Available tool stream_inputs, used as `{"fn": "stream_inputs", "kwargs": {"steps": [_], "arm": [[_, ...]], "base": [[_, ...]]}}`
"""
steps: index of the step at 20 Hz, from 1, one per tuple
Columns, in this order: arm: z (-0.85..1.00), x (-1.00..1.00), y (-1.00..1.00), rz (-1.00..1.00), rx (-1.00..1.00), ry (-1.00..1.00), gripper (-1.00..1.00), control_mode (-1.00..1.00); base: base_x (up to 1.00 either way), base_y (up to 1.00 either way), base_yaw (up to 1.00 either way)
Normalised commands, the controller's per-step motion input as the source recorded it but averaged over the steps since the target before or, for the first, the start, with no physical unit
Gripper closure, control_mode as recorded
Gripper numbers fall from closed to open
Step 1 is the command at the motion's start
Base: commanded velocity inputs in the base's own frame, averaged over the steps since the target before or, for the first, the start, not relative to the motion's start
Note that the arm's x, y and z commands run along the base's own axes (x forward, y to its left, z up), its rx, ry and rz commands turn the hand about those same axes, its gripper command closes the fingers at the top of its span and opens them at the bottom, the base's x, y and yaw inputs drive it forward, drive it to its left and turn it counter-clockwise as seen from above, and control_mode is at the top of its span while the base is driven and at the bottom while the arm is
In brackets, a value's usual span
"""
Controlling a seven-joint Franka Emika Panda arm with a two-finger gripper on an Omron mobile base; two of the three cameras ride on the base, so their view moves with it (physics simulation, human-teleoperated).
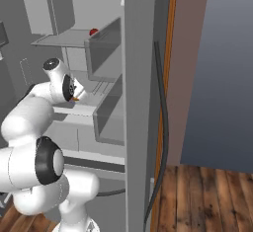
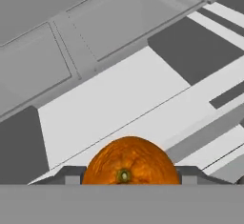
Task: Place the cold items (tomato and tangerine) from the fridge in one tupperware on the dining counter. Place the warm items (hot dog and kebab skewer) in the stove area in another tupperware.
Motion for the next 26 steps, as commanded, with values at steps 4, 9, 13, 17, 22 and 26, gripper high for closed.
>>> {"fn": "stream_inputs", "kwargs": {"steps": [4,9,13,17,22,26], "arm": [[0.41,-0.89,0.00,0.00,-0.08,0.00,1.00,-1.00],[0.31,-1.00,0.00,0.10,-0.01,0.00,1.00,-1.00],[0.36,-0.89,0.00,0.38,-0.01,0.00,1.00,-1.00],[0.38,-0.86,0.00,0.51,0.00,0.00,1.00,-1.00],[0.49,-0.91,0.00,0.30,0.00,0.00,1.00,-1.00],[0.49,-0.81,0.00,0.07,-0.06,0.00,1.00,-1.00]], "base": [[0.00,0.00,0.00],[0.00,0.00,0.00],[0.00,0.00,0.00],[0.00,0.00,0.00],[0.00,0.00,0.00],[0.00,0.00,0.00]]}}
